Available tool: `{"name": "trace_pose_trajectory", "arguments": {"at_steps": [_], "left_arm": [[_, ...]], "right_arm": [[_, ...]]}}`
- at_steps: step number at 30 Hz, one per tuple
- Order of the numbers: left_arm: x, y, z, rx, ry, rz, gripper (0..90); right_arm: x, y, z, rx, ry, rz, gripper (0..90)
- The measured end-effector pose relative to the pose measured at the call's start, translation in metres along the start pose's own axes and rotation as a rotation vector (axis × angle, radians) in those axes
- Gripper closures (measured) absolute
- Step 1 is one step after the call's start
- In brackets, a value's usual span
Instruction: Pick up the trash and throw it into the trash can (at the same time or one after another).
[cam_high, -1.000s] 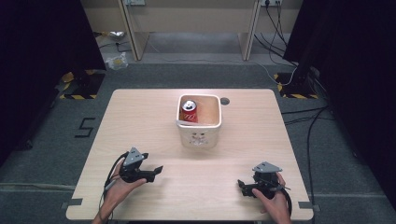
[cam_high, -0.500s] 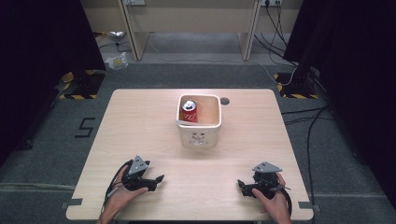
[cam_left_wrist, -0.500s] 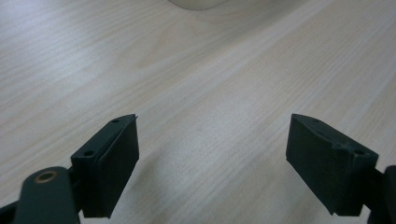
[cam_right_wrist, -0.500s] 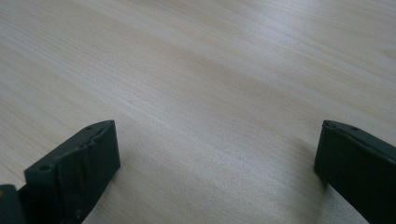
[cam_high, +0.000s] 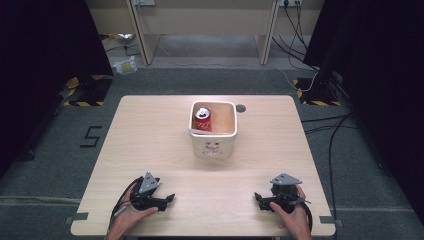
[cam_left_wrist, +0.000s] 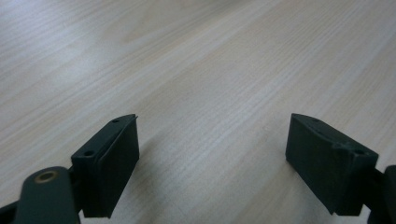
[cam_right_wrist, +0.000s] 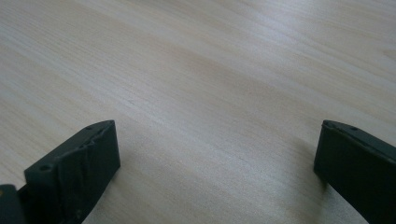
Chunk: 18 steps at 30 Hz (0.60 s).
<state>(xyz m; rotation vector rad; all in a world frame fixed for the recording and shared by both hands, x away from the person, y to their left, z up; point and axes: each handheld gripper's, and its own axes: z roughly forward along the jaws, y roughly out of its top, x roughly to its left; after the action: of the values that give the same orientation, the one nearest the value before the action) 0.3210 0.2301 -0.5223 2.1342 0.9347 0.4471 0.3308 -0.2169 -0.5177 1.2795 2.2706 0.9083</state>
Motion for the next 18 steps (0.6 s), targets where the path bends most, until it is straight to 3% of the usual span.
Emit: {"name": "trace_pose_trajectory", "arguments": {"at_steps": [7, 18], "left_arm": [[-0.0013, -0.0032, -0.0025, 0.009, -0.026, -0.027, 16.2], [-0.0016, -0.0036, -0.0027, 0.011, -0.024, -0.029, 15.2]], "right_arm": [[0.0, 0.0, 0.0, 0.0, 0.0, 0.0, 0.5], [0.0003, -0.0001, 0.0001, -0.002, -0.001, 0.0, 0.6]]}}
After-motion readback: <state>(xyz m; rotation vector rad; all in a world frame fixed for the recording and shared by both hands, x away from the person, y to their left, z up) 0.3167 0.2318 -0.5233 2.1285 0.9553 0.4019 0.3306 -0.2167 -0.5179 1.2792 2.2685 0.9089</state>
